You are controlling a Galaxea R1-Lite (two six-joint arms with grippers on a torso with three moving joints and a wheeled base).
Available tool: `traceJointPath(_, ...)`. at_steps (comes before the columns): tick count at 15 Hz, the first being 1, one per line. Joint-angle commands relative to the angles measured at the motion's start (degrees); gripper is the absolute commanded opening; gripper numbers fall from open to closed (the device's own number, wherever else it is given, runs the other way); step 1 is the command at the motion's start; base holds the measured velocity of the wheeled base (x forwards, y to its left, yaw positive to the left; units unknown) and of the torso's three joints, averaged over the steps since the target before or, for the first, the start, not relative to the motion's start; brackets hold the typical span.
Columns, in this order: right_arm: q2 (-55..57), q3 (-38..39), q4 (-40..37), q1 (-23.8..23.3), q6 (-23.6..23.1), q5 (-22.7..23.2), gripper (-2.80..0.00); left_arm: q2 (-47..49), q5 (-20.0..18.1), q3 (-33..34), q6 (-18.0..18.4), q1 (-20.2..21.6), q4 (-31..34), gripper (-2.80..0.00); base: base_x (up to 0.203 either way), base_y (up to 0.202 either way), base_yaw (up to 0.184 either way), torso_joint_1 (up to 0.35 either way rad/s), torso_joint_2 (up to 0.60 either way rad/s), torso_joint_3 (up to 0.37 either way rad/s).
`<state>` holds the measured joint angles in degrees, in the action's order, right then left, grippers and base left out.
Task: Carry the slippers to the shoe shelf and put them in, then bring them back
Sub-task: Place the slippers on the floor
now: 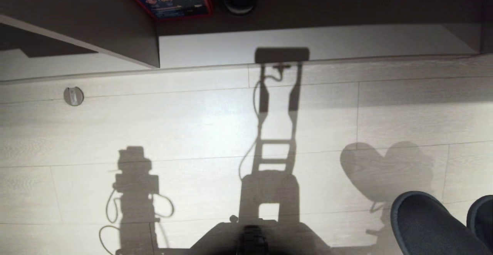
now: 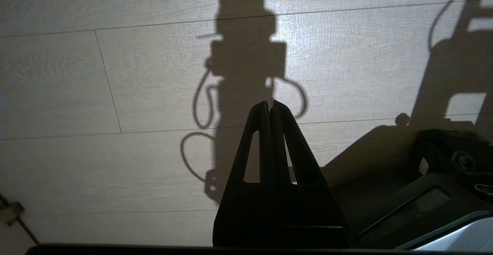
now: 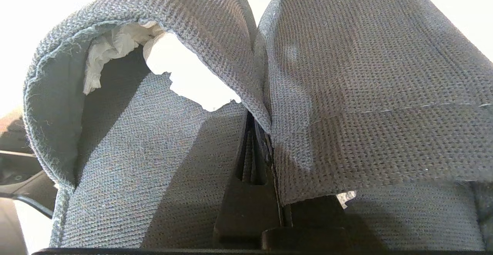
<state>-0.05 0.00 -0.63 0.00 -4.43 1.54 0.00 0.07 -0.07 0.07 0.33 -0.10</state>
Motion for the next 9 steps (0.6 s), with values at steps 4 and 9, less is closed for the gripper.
traceJointPath(4,0.14,0.08,0.02,0.00,-0.06,0.05,-2.80,0.01,0.01,-0.01,-0.07,0.02,0.01,-2.80,0.000,0.000,0.000,0.003,0.00,0.206)
traceJointPath(9,0.14,0.09,0.02,0.00,-0.06,0.05,-2.80,0.00,0.01,-0.01,-0.07,0.02,0.01,-2.80,0.000,0.000,0.000,0.000,0.00,0.205)
